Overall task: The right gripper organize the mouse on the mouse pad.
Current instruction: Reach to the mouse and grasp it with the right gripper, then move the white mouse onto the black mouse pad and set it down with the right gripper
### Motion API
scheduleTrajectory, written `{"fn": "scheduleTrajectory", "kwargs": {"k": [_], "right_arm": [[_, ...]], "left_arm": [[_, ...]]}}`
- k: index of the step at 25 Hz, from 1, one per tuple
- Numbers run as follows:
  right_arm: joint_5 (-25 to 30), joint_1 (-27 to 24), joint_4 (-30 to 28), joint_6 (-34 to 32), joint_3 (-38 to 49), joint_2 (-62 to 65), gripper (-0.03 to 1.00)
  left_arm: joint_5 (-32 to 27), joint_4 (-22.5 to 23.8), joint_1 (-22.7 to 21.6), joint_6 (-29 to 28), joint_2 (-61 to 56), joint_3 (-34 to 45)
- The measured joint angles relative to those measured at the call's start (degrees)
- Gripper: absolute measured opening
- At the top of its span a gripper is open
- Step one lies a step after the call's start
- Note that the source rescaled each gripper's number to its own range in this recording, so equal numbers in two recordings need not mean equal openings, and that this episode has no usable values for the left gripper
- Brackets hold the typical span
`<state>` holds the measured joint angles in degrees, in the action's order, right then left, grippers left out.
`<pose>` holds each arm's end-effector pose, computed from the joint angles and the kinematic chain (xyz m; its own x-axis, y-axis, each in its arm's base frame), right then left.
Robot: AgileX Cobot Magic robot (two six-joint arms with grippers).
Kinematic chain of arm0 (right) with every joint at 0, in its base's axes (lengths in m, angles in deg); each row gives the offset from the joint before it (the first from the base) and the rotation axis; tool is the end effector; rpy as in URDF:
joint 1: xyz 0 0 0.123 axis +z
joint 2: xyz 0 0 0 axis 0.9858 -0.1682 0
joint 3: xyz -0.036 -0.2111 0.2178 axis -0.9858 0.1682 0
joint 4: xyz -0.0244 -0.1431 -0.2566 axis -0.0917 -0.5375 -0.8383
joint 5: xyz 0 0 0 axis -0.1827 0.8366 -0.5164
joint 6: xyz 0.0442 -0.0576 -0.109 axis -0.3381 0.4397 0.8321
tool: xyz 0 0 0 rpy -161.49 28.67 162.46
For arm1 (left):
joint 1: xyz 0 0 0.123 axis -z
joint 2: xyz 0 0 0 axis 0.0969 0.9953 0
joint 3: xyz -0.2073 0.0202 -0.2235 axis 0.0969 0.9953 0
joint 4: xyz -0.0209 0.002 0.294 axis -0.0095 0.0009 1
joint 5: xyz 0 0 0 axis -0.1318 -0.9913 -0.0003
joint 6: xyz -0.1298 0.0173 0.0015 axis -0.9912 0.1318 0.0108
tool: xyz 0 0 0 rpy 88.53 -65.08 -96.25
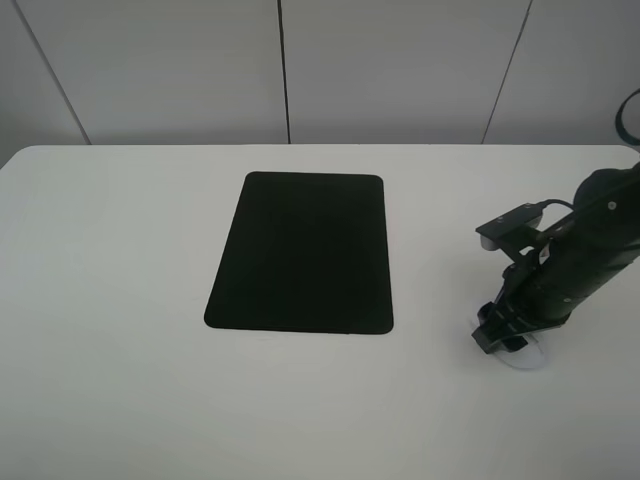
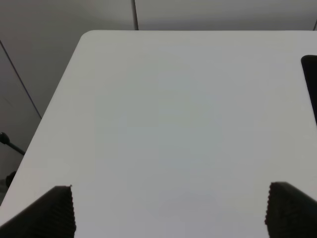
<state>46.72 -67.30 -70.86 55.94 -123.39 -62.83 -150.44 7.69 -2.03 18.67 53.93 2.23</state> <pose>0.2555 0.0594 0.0302 -0.8594 -0.5003 -0.1052 -0.5002 0.8654 -0.0295 0.0459 0.0086 0.2814 -0.4528 -0.0334 -0.8910 -0.0440 0.9989 -0.0150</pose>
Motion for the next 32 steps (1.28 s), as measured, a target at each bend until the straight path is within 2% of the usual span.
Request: {"fn": "scheduleTrajectory", "kwargs": {"k": [32], "right_arm": [[0.5,0.0,-0.4,0.0,-0.6,0.1,0.0]], "left_arm": [[0.0,0.0,0.0,0.0,0.0,0.0]]}}
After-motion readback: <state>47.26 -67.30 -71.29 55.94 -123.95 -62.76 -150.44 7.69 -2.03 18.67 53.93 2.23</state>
